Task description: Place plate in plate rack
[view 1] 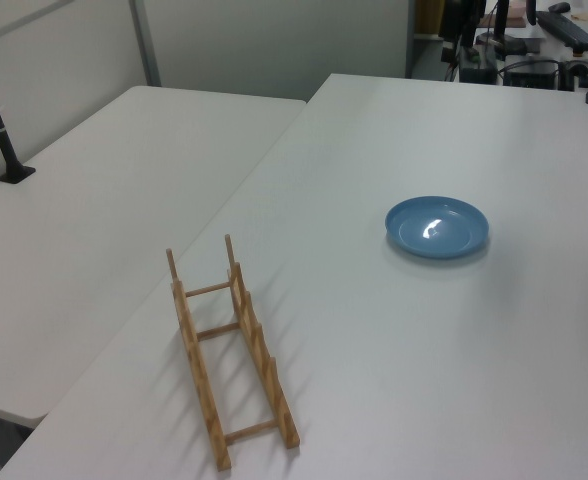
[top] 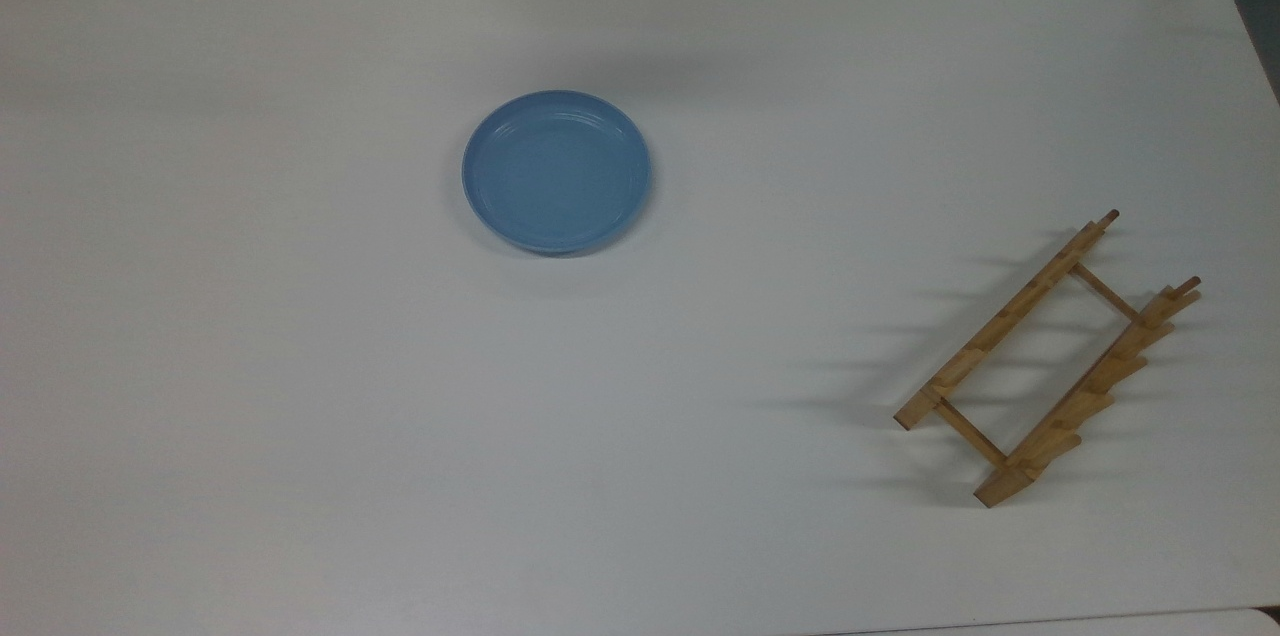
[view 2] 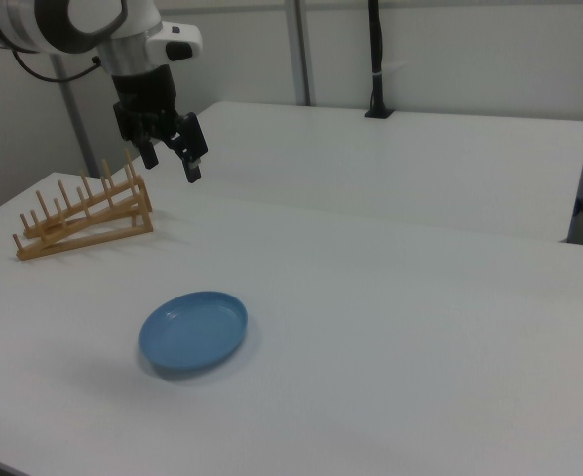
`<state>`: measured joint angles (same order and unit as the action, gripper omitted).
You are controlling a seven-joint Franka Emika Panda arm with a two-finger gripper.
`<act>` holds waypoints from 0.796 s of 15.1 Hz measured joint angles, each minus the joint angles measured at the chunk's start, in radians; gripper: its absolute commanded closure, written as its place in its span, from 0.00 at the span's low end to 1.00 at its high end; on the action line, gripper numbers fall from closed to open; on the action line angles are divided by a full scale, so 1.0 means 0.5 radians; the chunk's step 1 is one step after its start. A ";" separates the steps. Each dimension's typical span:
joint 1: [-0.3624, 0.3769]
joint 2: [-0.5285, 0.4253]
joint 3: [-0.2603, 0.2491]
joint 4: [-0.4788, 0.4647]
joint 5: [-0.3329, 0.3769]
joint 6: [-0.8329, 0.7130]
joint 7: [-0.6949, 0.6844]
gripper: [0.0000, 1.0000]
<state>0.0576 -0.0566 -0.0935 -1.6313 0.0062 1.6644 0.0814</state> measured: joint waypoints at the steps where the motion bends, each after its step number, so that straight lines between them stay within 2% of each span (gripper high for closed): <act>1: 0.001 0.005 0.001 -0.001 0.000 0.000 0.000 0.00; 12: 0.022 0.008 0.004 -0.002 0.000 0.000 -0.041 0.00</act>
<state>0.0684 -0.0527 -0.0913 -1.6324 0.0062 1.6644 0.0608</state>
